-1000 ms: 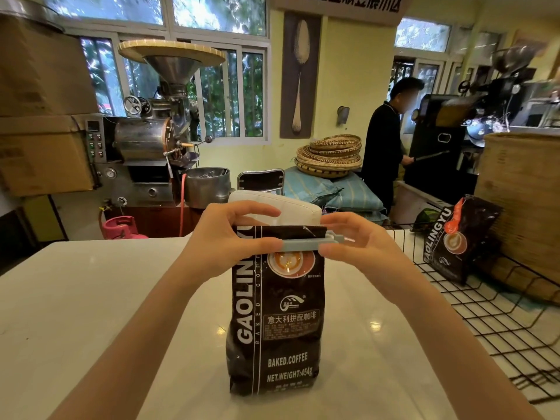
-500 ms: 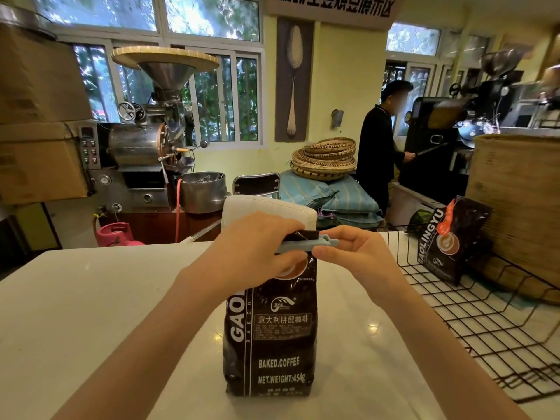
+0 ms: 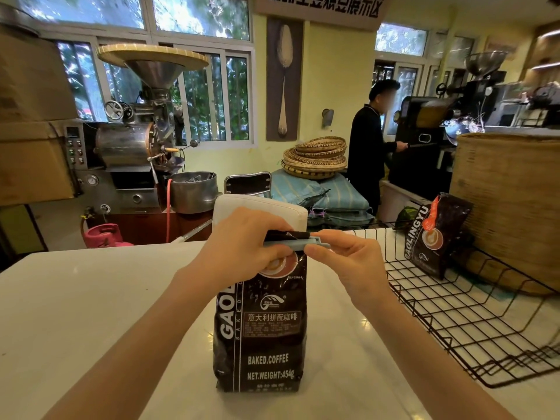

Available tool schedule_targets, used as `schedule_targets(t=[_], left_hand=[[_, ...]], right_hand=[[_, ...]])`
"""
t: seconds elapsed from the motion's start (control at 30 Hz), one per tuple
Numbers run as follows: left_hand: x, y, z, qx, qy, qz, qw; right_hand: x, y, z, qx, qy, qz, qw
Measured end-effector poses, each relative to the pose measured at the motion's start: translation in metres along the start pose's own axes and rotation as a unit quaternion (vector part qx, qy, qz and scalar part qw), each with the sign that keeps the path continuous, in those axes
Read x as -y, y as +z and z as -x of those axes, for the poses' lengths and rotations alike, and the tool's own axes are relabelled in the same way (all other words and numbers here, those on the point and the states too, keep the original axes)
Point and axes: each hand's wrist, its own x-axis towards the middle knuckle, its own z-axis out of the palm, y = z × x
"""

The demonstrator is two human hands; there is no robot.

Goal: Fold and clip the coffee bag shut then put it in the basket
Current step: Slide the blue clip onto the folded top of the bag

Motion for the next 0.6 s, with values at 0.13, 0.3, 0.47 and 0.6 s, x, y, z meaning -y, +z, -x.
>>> schedule_targets(t=[0.13, 0.3, 0.47, 0.6], left_hand=[[0.001, 0.002, 0.000, -0.004, 0.007, -0.004, 1.000], [0.013, 0.012, 0.008, -0.060, 0.011, -0.077, 0.995], [0.035, 0.013, 0.047, -0.118, -0.215, 0.197, 0.949], [0.055, 0.031, 0.085, 0.030, -0.321, 0.382, 0.866]], right_hand=[[-0.005, 0.005, 0.006, -0.040, -0.019, 0.023, 0.999], [-0.006, 0.008, 0.006, -0.027, 0.016, -0.027, 0.999], [-0.005, 0.011, 0.004, -0.001, 0.049, -0.065, 0.997], [-0.008, 0.012, 0.005, 0.005, 0.077, -0.091, 0.993]])
